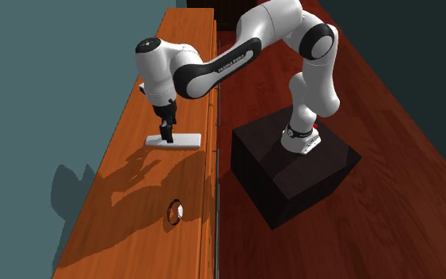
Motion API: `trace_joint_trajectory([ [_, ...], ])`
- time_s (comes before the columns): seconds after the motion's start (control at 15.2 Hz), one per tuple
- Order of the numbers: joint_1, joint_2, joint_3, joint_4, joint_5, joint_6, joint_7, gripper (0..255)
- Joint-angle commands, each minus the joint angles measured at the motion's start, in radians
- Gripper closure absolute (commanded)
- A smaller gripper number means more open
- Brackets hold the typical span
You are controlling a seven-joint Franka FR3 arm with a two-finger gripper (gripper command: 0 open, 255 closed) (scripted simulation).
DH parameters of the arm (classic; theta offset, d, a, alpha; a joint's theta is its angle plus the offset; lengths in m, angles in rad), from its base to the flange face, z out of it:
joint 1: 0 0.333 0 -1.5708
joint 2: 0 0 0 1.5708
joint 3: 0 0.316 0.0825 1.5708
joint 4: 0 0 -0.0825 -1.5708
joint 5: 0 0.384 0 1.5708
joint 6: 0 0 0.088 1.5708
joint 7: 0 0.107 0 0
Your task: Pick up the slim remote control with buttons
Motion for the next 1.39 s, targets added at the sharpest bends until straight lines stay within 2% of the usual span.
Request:
trace_joint_trajectory([
  [0.0,0.001,0.025,0.001,0.007,0.004,0.018,0.007,0],
  [0.46,0.001,0.038,0.002,-0.051,0.005,0.088,0.006,0],
  [0.53,0.002,0.037,0.002,-0.054,0.005,0.090,0.006,255],
  [1.12,0.001,0.038,0.002,-0.051,0.005,0.088,0.006,255],
  [1.32,0.001,0.030,0.002,-0.021,0.004,0.050,0.006,255],
])
